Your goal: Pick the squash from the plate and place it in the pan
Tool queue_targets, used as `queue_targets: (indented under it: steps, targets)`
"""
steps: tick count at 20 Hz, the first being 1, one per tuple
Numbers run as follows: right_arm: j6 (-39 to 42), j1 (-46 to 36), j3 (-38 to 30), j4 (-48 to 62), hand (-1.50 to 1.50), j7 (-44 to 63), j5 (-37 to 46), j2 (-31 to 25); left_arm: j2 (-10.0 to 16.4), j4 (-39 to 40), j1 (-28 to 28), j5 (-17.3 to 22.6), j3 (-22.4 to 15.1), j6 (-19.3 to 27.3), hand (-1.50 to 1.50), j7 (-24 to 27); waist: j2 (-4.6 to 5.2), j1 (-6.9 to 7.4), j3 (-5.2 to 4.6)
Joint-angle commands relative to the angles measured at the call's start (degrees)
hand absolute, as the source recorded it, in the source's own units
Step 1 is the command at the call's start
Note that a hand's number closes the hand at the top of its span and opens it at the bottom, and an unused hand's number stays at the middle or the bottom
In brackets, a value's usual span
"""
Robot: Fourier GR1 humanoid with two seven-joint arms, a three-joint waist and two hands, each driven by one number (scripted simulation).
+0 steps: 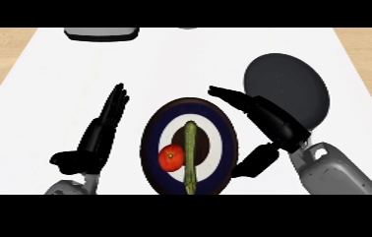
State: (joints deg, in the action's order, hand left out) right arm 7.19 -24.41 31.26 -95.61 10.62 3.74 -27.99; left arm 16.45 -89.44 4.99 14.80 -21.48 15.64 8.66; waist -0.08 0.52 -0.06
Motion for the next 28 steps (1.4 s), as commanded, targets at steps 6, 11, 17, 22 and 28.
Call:
queue_targets:
  steps: [6, 11, 17, 22, 28]
  targets:
    - [11.0, -12.3, 13.6, 8.5, -1.5, 16.2, 10.3, 7.4, -0.4, 0.0, -0.6, -1.3, -0.5, -1.1, 0.0, 0.5, 0.16, 0.91, -0.03]
    - [13.7, -11.4, 16.3, 12.4, -1.5, 15.2, 16.5, 9.7, -1.5, 1.8, 1.8, -1.2, 2.3, -1.0, 0.0, -1.2, 0.11, -0.26, 0.04]
    - [13.7, -9.2, 16.1, 21.1, -1.5, 15.0, 23.7, 18.6, -4.0, -1.4, -1.4, -3.3, 1.3, -1.5, 0.0, -1.3, 0.08, -0.22, 0.06]
    - [17.4, -7.4, 11.4, 21.4, -1.5, 14.1, 27.8, 21.6, -5.7, -1.0, 0.9, -5.6, 3.5, -2.2, 0.0, -4.3, 0.08, -0.3, 0.07]
    - [15.1, -6.5, 6.9, 26.8, -1.5, 9.1, 33.5, 24.7, -5.4, -0.6, -2.2, -5.8, 6.2, -6.0, 0.0, -1.9, 0.11, -0.2, 0.06]
